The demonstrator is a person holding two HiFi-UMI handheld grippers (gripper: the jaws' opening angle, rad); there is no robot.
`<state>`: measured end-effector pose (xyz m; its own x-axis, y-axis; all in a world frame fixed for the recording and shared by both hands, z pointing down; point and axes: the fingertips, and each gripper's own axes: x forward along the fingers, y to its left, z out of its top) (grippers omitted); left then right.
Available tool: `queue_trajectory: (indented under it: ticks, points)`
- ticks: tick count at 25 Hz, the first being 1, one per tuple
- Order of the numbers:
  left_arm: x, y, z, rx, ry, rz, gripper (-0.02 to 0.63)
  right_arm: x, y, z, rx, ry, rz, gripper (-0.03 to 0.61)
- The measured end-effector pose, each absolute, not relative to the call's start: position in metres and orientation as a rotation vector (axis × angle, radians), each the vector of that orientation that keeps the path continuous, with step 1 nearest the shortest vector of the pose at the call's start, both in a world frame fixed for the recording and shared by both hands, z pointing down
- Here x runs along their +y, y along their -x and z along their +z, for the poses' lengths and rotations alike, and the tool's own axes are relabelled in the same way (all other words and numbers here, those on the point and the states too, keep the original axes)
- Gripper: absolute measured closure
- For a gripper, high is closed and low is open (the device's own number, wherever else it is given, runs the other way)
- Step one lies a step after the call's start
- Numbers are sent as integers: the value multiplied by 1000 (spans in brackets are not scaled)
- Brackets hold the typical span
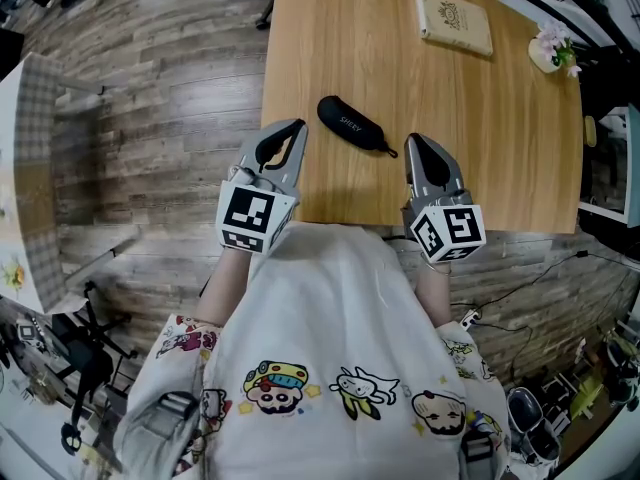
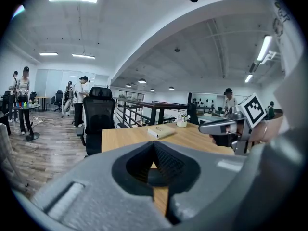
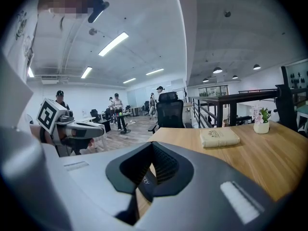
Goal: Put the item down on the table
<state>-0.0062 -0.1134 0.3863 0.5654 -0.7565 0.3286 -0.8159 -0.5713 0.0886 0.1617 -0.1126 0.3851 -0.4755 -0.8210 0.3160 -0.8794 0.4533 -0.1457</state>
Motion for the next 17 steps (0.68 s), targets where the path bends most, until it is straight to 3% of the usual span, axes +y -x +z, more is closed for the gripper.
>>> queue_trajectory:
  ticks: [17]
  points:
    - [-114,6,388,-1315,-2543,369,615,-113,-164,386,-2509,-1479,439,569]
